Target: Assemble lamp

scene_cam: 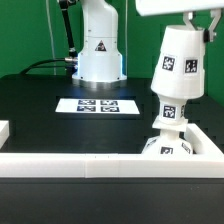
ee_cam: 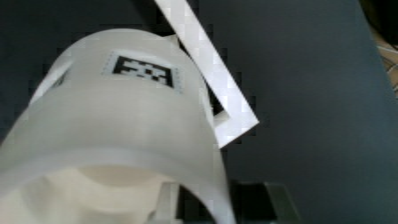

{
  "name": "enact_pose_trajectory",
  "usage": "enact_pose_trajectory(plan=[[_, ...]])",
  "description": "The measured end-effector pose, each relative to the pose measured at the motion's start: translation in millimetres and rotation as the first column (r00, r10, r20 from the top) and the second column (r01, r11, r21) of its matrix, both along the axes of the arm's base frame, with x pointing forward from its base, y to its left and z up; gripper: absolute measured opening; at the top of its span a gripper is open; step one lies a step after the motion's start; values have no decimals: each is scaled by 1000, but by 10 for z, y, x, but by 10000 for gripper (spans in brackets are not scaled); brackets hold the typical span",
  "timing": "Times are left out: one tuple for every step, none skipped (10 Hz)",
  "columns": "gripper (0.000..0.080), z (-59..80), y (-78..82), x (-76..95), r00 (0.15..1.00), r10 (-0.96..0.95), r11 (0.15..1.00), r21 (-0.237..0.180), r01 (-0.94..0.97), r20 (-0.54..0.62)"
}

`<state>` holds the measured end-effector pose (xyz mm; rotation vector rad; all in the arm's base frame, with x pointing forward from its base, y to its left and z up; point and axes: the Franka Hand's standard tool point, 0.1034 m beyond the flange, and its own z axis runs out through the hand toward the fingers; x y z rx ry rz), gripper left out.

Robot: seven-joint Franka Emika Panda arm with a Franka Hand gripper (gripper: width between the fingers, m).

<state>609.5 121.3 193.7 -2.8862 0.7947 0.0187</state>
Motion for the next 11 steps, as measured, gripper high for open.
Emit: enact_pose_trajectory(plan=[[44,-66,-19,22,1000,17,1000,-5,-17,14],[44,-121,-25,29,1000,18,1000,-9,-18,22],[44,-186,-23,39,999,19,1000,-13,-18,32],[44,-242,-12,42,999,22,1000,-17,-22,38],[44,-306,-5,41,999,29,999,-21,-28,41],[44,-343,-8,34,999,33,999,-22,-32,36],[44,-377,-16,42,998,35,999,-25,-34,44],[44,-423,-32,27,998,34,999,-29,-32,50],[44,-440,-37,11,998,33,999,-29,-32,46],[44,-433,-46,16,998,36,999,-29,-35,49],[222,-425,-61,19,998,38,999,-29,-36,49]])
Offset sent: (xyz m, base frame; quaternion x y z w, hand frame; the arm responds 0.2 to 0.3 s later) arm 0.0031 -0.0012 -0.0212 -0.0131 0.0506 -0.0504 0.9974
